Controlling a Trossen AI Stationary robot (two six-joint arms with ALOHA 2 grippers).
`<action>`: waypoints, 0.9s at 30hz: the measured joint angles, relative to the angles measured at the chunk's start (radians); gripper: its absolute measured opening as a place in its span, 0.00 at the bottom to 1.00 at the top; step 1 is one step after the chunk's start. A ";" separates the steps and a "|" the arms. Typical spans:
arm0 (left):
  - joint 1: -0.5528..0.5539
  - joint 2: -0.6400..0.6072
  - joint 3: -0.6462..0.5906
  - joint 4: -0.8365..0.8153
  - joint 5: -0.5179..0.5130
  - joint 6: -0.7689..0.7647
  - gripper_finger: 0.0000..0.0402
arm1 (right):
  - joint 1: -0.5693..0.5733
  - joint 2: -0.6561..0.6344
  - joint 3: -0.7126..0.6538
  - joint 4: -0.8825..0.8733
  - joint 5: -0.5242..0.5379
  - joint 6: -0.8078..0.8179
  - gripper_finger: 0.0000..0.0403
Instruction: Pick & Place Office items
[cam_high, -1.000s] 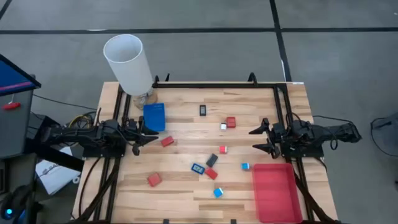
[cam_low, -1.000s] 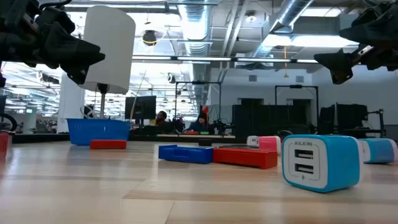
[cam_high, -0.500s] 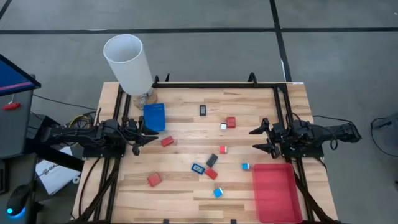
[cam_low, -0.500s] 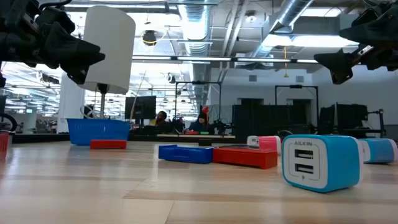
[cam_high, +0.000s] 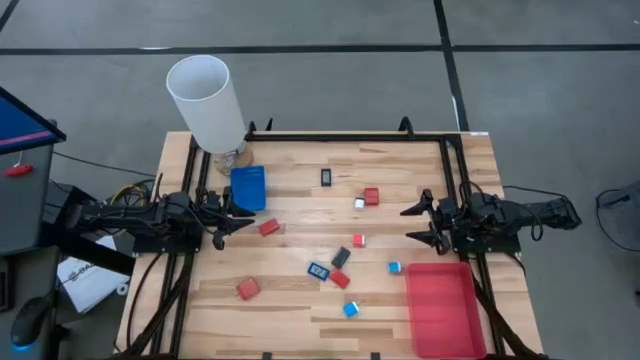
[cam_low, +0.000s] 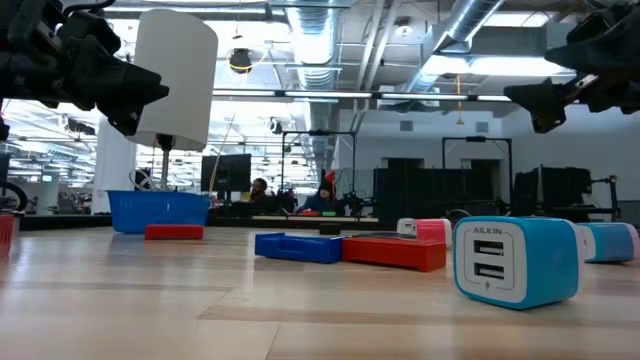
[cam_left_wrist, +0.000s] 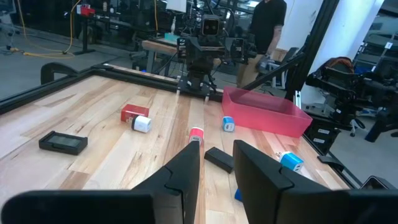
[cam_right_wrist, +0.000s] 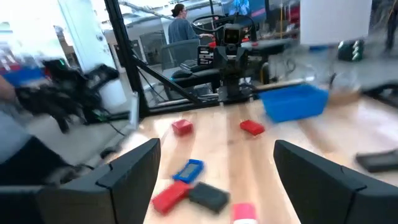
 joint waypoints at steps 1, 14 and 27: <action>0.000 0.000 0.000 0.000 0.000 0.000 0.23 | -0.006 0.000 0.000 0.003 0.014 -0.063 0.76; 0.001 0.000 0.000 0.220 -0.148 -0.243 0.23 | -0.055 0.000 0.000 0.483 0.024 0.131 0.76; 0.001 0.000 0.000 0.624 -0.323 -0.435 0.23 | -0.054 0.004 0.016 1.112 0.091 0.118 0.76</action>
